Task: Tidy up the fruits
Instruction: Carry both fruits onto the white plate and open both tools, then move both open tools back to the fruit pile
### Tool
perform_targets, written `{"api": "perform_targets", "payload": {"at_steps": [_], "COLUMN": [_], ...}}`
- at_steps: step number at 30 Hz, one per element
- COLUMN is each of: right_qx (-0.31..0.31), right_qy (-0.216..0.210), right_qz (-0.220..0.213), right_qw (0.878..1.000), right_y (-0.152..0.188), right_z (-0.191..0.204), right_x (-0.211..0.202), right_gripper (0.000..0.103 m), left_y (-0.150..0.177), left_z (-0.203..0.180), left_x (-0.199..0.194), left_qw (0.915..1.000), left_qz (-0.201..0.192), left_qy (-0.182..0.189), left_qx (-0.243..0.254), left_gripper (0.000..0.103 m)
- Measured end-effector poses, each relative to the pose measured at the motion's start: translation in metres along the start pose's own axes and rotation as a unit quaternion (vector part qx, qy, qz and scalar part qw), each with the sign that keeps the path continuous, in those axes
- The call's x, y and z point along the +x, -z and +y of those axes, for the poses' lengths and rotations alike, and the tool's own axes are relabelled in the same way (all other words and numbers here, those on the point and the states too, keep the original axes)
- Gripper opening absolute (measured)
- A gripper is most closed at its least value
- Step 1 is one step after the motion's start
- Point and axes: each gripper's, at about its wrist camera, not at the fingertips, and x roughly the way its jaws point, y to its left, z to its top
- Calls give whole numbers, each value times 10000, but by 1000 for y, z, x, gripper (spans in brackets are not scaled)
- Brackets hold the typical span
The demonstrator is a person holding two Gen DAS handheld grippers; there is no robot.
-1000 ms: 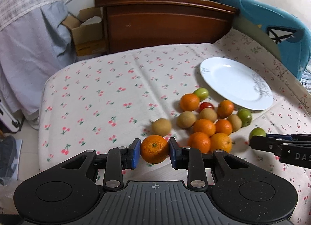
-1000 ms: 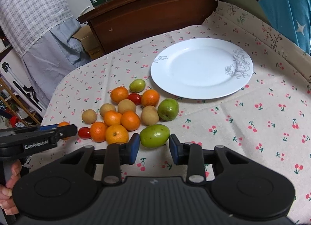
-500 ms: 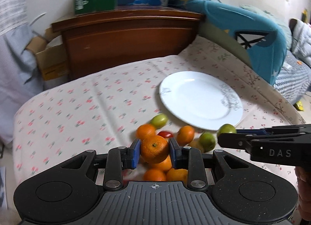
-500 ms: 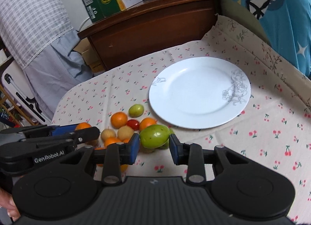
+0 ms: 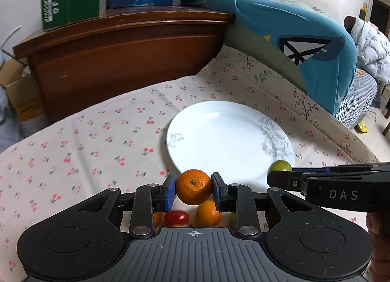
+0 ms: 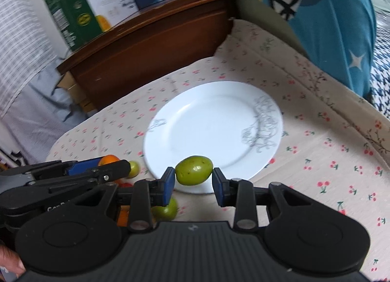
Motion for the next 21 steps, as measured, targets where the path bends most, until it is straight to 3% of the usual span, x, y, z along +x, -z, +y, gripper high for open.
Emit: {"api": "perform_targets", "payload": {"at_steps": [16, 21], "right_qx": [324, 214], "right_qy": [149, 124], "right_qz": [88, -16], "right_qw": [9993, 9997], "right_y": [-3, -4], "right_z": [-12, -8], "right_x": [18, 14], "right_gripper": [36, 36], "left_y": [-10, -13], "left_z": [-13, -9], "left_x": [35, 29], "left_qw": [9997, 9999], "left_qz": [64, -16], "left_qy": [183, 103], "left_qx": [175, 45], "left_gripper": [31, 42]}}
